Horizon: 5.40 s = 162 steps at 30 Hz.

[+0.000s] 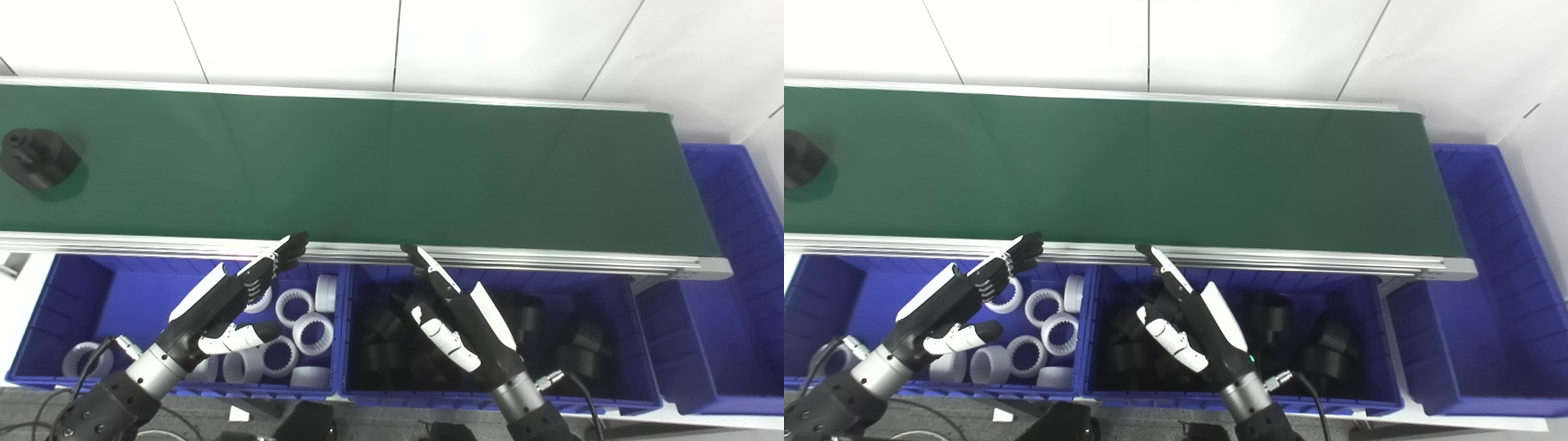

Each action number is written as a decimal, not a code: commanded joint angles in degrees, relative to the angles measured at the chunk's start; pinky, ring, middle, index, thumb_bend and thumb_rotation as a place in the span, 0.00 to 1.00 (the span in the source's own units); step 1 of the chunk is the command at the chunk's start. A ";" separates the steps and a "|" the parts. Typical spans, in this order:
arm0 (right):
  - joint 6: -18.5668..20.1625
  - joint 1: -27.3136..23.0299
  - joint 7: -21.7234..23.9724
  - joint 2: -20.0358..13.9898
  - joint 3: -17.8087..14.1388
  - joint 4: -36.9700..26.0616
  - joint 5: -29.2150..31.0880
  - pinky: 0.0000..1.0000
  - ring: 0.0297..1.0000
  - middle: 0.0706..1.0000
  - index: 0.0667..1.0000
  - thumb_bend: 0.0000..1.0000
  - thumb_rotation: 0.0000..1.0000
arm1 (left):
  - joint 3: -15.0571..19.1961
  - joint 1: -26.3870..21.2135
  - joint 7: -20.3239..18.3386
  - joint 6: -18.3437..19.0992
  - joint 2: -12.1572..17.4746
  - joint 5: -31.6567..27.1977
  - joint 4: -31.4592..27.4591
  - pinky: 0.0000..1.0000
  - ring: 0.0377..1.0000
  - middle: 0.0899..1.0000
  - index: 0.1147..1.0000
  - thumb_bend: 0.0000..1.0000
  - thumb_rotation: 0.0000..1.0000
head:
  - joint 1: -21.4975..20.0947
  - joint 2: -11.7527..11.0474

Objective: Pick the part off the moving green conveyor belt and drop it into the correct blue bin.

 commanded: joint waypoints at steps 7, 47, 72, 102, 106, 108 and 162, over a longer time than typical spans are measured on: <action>-1.23 -0.50 0.33 0.13 0.22 -1.50 0.95 0.91 0.95 0.97 0.95 0.39 0.96 | 0.20 -0.44 -0.02 -0.56 0.58 -0.86 -1.80 0.97 0.99 0.99 0.97 0.48 0.69 | 0.13 0.15; -10.35 1.70 -2.29 -2.27 0.22 7.24 0.00 0.88 0.94 0.96 0.95 0.41 0.99 | -1.82 0.03 -0.69 -7.80 -3.53 4.09 7.33 0.93 0.96 0.98 0.95 0.47 0.63 | 10.67 -16.95; -13.35 -3.42 -10.01 -4.21 4.48 10.64 -3.38 0.78 0.88 0.91 0.88 0.41 0.80 | -2.32 -3.45 2.07 -7.81 -3.99 9.16 9.10 0.83 0.90 0.93 0.89 0.53 0.50 | 8.66 -23.49; -1.57 -34.11 -12.14 3.73 -5.92 11.33 -22.03 0.96 1.00 0.99 0.79 0.89 0.45 | -2.96 -5.13 3.34 -7.77 -2.13 9.08 8.69 0.85 0.91 0.93 0.90 0.52 0.49 | 9.13 -22.46; 1.11 -36.73 -12.92 5.81 -5.17 15.52 -23.51 0.96 1.00 1.00 0.78 0.94 0.40 | -3.16 -5.32 3.35 -7.77 -1.93 9.43 8.36 0.85 0.92 0.94 0.91 0.52 0.51 | 9.45 -22.43; 2.32 -37.79 -13.64 6.79 -4.71 17.68 -24.56 0.96 1.00 1.00 0.78 0.96 0.39 | -3.29 -5.41 3.47 -7.77 -1.90 9.72 8.04 0.85 0.92 0.94 0.91 0.52 0.51 | 9.65 -22.46; 1.99 -64.16 -37.05 26.07 10.70 86.15 -23.20 0.99 1.00 1.00 0.81 1.00 0.42 | -0.40 1.20 2.38 -7.78 -0.98 5.42 0.11 0.87 0.92 0.94 0.91 0.54 0.50 | 12.75 -19.03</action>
